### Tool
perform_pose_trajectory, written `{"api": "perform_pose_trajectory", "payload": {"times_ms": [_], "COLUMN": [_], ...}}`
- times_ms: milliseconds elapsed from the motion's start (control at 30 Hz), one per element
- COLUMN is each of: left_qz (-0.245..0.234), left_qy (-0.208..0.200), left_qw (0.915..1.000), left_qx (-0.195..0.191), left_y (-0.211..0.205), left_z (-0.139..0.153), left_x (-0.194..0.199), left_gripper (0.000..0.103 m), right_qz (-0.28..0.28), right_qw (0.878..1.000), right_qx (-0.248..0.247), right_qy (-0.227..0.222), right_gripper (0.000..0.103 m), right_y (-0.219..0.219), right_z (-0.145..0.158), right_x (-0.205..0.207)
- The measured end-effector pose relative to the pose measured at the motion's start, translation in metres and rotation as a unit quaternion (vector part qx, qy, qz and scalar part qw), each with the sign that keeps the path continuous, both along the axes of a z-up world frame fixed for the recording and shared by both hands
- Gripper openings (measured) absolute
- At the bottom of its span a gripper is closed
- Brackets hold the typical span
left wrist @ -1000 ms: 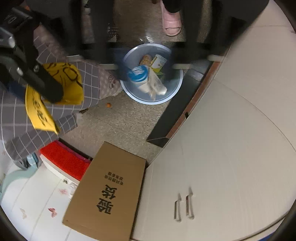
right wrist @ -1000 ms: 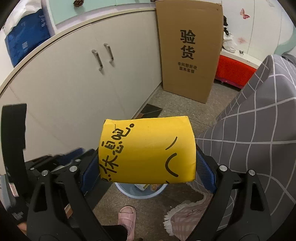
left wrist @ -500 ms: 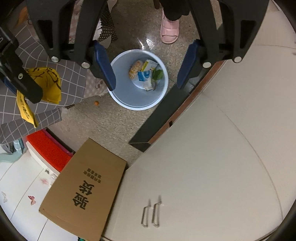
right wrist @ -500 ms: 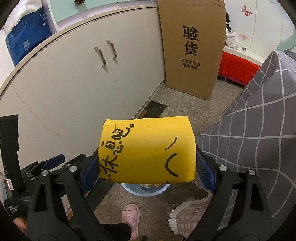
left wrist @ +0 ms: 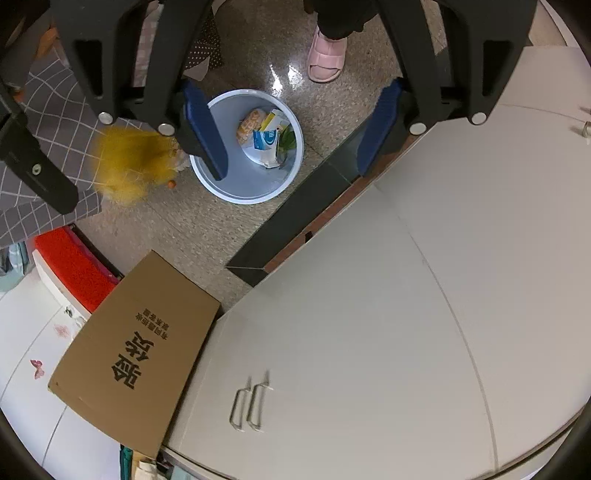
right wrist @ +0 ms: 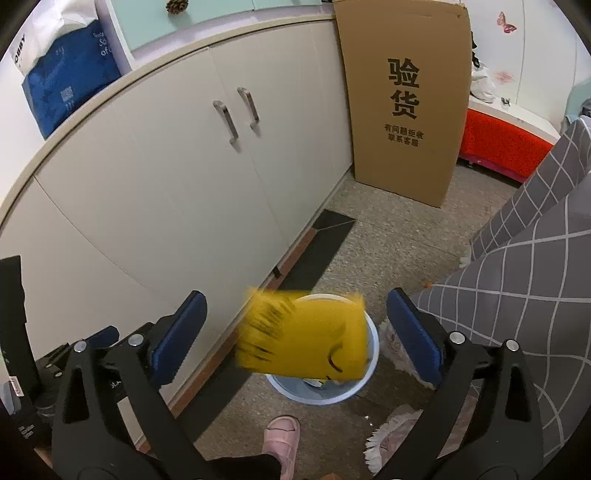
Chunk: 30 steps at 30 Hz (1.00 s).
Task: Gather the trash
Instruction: 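Open the right tool over the blue bin to drop the yellow paper bag, then move both tools back over the table toward the remaining trash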
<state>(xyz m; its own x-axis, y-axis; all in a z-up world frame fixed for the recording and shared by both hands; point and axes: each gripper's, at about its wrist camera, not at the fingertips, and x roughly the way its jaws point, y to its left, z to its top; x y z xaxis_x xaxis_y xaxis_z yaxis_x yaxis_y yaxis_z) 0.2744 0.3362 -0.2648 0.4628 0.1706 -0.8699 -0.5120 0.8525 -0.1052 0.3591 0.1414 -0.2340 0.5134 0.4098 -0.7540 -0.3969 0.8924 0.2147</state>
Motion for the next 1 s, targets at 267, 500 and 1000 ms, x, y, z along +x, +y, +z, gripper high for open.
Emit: {"api": "perform_pose_trajectory", "payload": {"times_ms": [267,500,1000], "left_qz": [-0.009,-0.033,-0.206], "left_qy": [-0.036,-0.085,-0.165], "left_qw": [0.9993,0.9958,0.9646], "left_qx": [0.000,0.009,-0.009], "left_y": [-0.015,-0.053,-0.249], "left_z": [0.035,0.083,0.168], "left_x": [-0.011,-0.018,-0.006], "left_gripper": [0.071,0.073,0.078], "right_qz": [-0.005,-0.020,-0.170], "right_qw": [1.000,0.997,0.972], "right_qx": [0.008,0.025,0.013], "right_qy": [-0.014,-0.064,-0.161], "right_gripper": [0.096,0.096,0.096], "right_y": [-0.016,-0.053,-0.260], "right_z": [0.031,0.089,0.169], "right_x": [-0.016,-0.041,-0.081]}}
